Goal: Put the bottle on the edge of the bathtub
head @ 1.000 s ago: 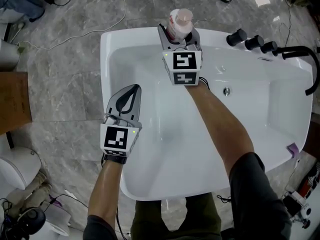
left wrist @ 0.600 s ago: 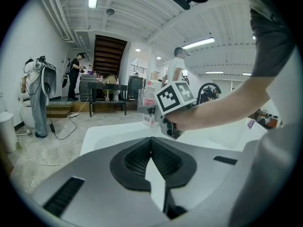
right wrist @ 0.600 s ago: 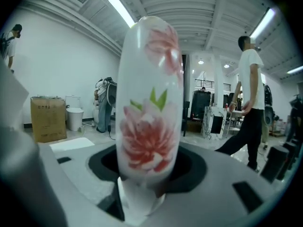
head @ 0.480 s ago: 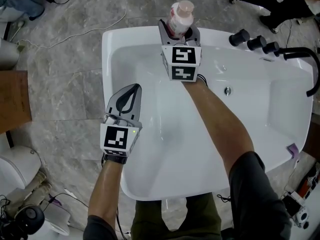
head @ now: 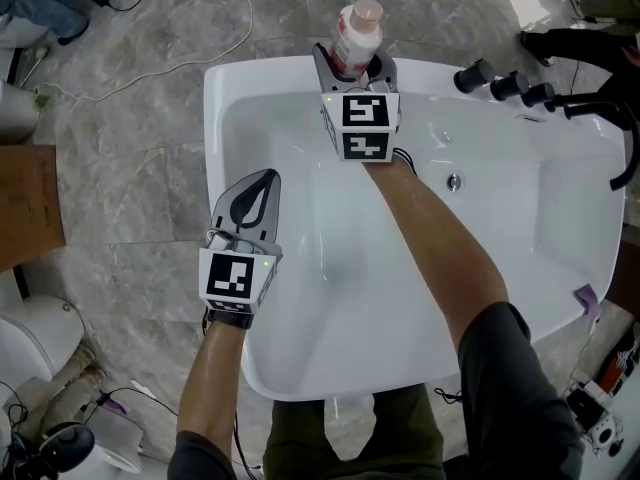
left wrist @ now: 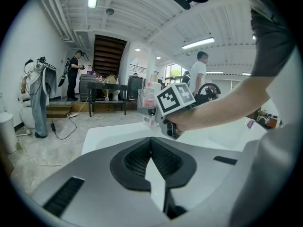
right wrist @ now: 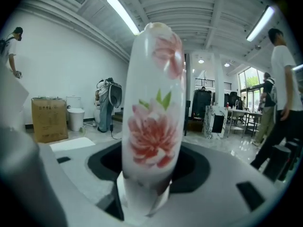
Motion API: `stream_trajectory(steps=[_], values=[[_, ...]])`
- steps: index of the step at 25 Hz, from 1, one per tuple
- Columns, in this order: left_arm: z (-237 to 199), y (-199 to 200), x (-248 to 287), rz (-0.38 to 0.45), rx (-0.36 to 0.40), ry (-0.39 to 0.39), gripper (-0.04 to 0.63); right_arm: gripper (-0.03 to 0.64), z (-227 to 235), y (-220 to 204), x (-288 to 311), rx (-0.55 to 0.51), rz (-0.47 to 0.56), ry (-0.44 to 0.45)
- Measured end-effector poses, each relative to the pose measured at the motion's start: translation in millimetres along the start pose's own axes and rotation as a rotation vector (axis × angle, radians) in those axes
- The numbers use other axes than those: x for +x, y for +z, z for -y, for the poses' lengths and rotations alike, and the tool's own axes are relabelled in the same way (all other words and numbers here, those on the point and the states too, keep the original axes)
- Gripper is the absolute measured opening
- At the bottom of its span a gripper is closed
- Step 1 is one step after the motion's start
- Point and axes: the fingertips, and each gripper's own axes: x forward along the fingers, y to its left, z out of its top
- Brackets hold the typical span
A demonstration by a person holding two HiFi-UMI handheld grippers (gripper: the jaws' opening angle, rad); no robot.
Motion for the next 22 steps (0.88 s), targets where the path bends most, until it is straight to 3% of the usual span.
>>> stream_trajectory(steps=[22], values=[[10,11,-6,0.002,0.011,0.004,-0.001,0.311,0,-2,-13,0.006,-0.004,0.066]])
